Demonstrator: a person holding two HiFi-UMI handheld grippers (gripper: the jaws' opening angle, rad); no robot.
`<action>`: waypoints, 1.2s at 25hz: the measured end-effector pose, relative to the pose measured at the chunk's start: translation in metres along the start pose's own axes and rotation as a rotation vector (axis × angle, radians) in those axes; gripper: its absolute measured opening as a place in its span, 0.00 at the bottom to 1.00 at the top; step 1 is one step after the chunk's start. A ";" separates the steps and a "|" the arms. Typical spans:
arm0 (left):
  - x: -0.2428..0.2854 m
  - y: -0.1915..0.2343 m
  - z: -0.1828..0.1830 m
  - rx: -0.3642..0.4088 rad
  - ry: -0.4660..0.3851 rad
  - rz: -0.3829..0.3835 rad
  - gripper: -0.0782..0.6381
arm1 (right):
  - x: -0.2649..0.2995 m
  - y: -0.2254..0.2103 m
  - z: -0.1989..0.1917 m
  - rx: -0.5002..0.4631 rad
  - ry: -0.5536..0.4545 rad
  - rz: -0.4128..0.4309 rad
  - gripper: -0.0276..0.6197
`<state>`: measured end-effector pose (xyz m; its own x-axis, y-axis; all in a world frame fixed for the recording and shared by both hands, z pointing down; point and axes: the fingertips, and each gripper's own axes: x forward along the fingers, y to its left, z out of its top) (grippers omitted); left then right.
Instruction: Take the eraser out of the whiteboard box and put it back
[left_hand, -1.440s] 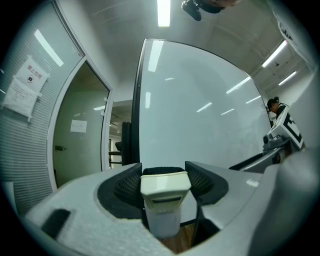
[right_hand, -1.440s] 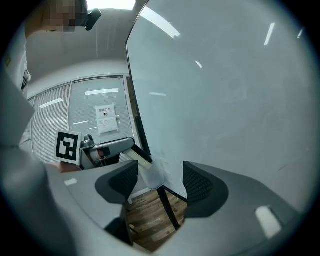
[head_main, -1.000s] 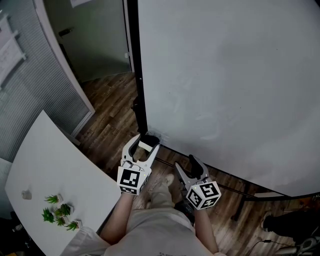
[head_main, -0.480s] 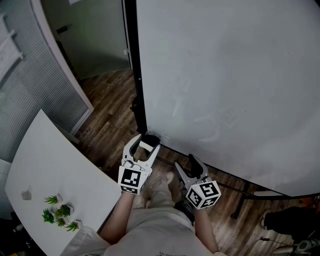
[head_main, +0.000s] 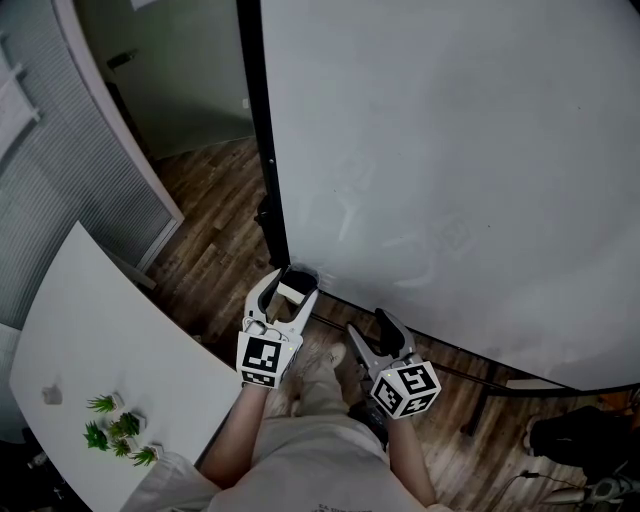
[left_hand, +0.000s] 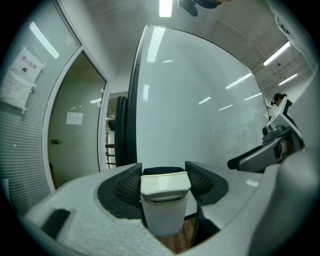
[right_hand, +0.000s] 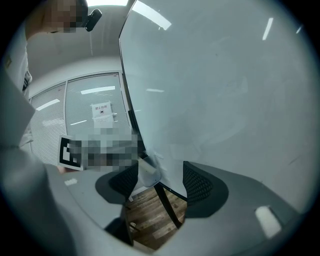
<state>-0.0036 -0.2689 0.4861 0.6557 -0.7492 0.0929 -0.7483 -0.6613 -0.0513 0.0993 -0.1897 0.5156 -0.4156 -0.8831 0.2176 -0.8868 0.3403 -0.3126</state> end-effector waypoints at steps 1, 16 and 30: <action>0.000 0.000 -0.001 -0.003 -0.002 -0.001 0.48 | 0.000 0.000 0.000 0.001 0.001 0.000 0.48; 0.008 0.001 -0.011 -0.021 0.002 -0.005 0.48 | 0.002 -0.006 -0.003 0.004 0.014 0.008 0.48; 0.011 0.002 -0.023 -0.045 0.021 -0.008 0.49 | 0.003 -0.007 -0.003 0.000 0.019 0.010 0.47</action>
<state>-0.0002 -0.2774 0.5098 0.6600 -0.7426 0.1139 -0.7470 -0.6648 -0.0058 0.1037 -0.1935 0.5207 -0.4282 -0.8733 0.2322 -0.8826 0.3490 -0.3151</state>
